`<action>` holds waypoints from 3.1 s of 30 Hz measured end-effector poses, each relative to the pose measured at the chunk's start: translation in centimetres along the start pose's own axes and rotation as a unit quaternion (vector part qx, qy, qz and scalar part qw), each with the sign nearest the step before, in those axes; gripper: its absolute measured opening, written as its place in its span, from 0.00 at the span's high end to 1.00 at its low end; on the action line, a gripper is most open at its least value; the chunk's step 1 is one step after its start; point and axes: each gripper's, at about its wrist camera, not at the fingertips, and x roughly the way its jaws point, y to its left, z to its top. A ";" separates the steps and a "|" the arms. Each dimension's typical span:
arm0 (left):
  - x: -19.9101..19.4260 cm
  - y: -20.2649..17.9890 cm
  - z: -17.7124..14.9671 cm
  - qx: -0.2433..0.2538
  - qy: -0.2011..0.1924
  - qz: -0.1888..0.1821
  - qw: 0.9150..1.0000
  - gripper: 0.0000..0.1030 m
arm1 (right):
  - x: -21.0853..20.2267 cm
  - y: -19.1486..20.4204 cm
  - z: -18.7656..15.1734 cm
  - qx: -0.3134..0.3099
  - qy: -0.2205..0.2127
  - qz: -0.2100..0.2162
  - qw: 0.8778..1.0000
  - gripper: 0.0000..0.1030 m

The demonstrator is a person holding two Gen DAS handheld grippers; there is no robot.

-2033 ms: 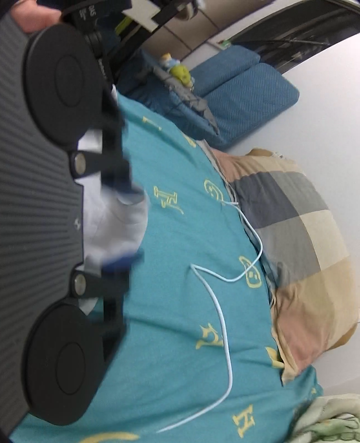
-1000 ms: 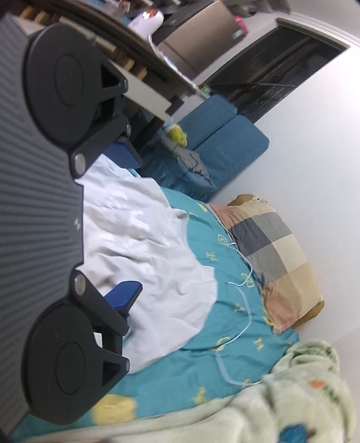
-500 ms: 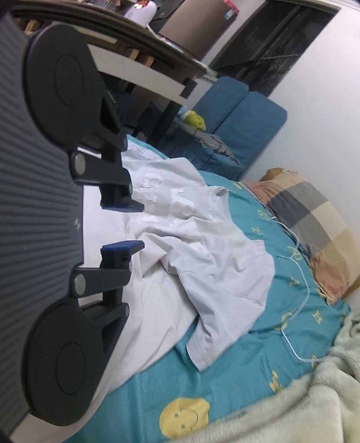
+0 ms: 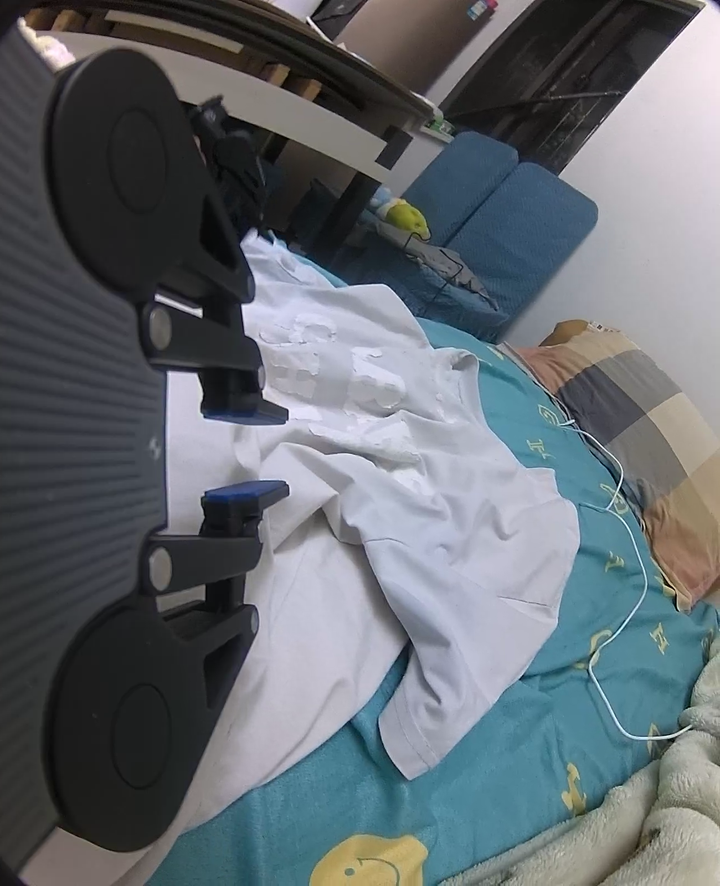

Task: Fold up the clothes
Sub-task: 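Grasp the T-shirt hem with the left gripper and lift it, then lay the lifted hem back onto the bed and open the left gripper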

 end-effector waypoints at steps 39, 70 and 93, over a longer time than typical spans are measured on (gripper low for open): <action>-2.5 3.5 2.9 -0.101 -0.031 0.067 0.992 0.60 | 1.8 -1.2 0.7 0.014 0.013 0.019 1.000 0.76; -1.3 1.0 0.5 0.100 0.025 0.185 0.977 0.87 | 2.2 -0.5 0.6 -0.033 0.003 -0.016 0.999 0.75; -17.6 -3.3 -17.4 0.287 0.238 0.213 0.903 0.24 | -5.8 1.6 -0.2 -0.081 -0.049 0.020 0.995 0.74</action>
